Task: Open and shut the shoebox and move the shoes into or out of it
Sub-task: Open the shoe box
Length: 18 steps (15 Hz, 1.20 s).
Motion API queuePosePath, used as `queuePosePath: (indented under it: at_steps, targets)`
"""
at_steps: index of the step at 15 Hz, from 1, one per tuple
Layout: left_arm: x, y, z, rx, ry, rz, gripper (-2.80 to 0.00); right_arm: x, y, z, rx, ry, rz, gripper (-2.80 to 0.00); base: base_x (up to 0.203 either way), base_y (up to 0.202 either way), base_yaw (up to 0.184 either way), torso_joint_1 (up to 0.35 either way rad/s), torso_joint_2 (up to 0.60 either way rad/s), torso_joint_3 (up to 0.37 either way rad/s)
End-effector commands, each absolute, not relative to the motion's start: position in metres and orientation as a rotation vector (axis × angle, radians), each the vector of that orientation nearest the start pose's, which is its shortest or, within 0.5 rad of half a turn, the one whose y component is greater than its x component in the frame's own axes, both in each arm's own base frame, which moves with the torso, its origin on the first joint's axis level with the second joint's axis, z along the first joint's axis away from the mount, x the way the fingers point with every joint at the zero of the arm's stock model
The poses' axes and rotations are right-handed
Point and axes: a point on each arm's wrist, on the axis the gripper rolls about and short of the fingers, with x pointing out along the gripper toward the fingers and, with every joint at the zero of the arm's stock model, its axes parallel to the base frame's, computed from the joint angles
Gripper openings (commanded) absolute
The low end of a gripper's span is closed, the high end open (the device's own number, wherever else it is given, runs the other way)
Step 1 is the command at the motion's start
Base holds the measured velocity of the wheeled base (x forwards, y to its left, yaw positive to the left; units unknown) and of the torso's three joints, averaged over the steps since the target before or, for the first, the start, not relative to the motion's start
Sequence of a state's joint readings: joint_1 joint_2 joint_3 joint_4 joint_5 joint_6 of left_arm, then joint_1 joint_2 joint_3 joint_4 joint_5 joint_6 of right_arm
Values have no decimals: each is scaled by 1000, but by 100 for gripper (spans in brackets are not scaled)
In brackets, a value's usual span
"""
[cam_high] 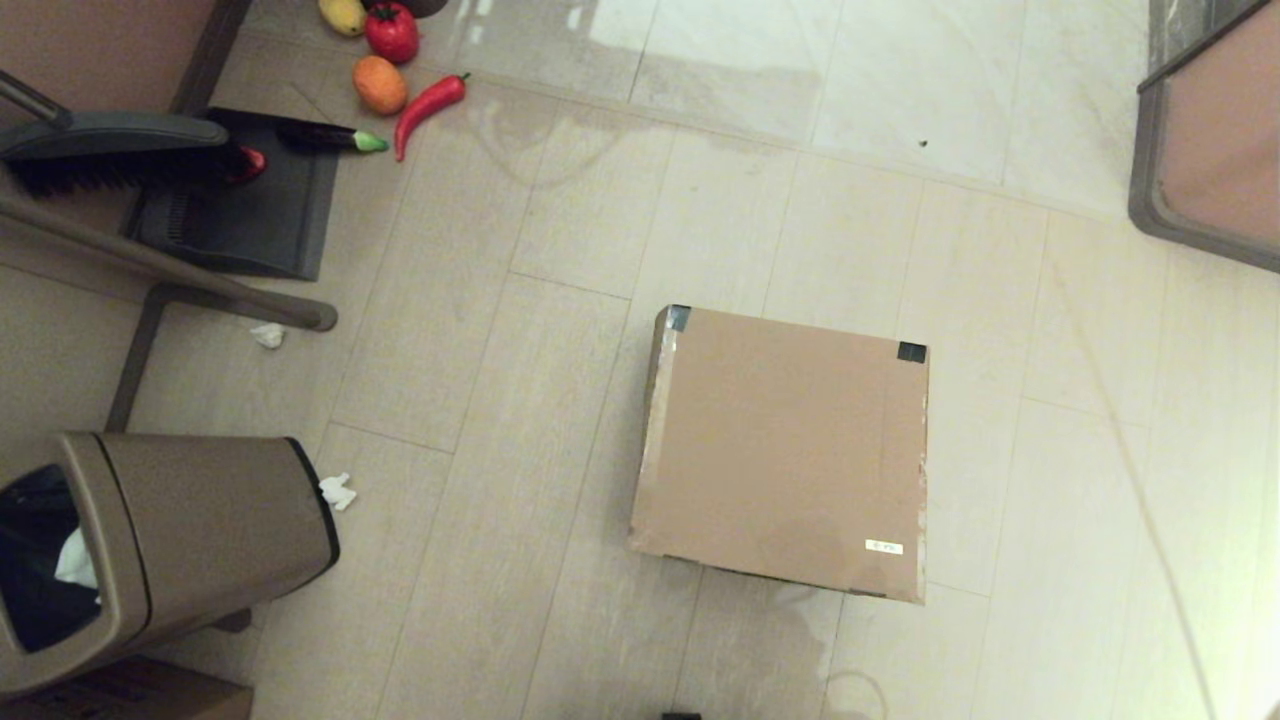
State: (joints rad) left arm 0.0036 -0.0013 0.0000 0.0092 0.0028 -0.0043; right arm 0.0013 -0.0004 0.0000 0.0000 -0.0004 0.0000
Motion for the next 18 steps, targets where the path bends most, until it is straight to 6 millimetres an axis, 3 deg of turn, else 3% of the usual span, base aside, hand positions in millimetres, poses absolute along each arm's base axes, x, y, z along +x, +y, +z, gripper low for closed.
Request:
queuePosePath:
  at_steps: [1, 6, 8, 10, 12, 14, 16, 18]
  targets:
    - [-23, 0, 75, -5, 9, 8, -280, -23, 0, 75, -8, 0, 4, -280, 0, 0, 0, 0, 0, 0]
    - [-23, 0, 75, -19, 13, 12, -280, -23, 0, 76, 11, -6, -1, -280, 0, 0, 0, 0, 0, 0]
    - [-19, 0, 77, -19, 63, 16, -280, -30, 0, 102, 24, -68, -13, -280, 0, 0, 0, 0, 0, 0]
    - [-9, 0, 102, -60, 160, 25, -280, -25, 0, 130, 36, -2, -15, -280, 0, 0, 0, 0, 0, 0]
    - [20, 0, 144, -164, 280, 35, -280, 5, 0, 163, 73, 152, -18, -280, 0, 0, 0, 0, 0, 0]
    - [64, 0, 173, -242, 417, 56, -280, 54, 0, 188, 144, 324, -11, -280, 0, 0, 0, 0, 0, 0]
    - [111, -2, 179, -283, 564, 47, -280, 106, 1, 196, 221, 448, -6, -280, 0, 0, 0, 0, 0, 0]
    - [159, -9, 172, -341, 703, -37, -280, 160, 2, 187, 280, 543, -8, -280, 0, 0, 0, 0, 0, 0]
